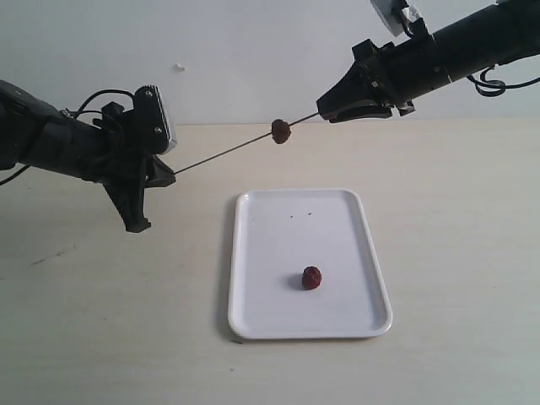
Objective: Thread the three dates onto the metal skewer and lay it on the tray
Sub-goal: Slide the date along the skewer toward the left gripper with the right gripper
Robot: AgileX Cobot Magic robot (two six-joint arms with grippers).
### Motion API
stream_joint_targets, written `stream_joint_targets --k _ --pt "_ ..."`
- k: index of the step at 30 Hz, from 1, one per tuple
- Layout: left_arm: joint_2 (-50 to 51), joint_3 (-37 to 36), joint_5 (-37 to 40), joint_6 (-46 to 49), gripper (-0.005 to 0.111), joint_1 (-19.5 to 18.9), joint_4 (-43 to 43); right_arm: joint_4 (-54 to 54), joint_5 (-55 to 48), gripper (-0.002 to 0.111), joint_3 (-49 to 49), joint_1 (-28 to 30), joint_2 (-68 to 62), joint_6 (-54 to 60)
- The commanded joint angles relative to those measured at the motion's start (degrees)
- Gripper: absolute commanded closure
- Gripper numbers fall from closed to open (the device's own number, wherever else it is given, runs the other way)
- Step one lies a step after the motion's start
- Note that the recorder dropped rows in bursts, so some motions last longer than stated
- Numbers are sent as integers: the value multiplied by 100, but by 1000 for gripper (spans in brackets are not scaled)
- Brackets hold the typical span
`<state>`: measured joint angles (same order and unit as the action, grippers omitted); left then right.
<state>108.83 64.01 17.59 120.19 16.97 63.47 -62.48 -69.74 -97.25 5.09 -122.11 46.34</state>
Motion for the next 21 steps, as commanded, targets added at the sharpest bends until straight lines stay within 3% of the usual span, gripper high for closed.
stream_joint_targets --k 1,13,21 --pt "-19 147 -14 -6 107 36 46 -81 -22 79 -29 -11 3 5" --pt "-19 321 -145 -6 107 557 150 -82 -22 79 -29 -37 3 5" --pt "-8 333 -172 -6 107 580 337 -93 -22 79 -29 -38 3 5"
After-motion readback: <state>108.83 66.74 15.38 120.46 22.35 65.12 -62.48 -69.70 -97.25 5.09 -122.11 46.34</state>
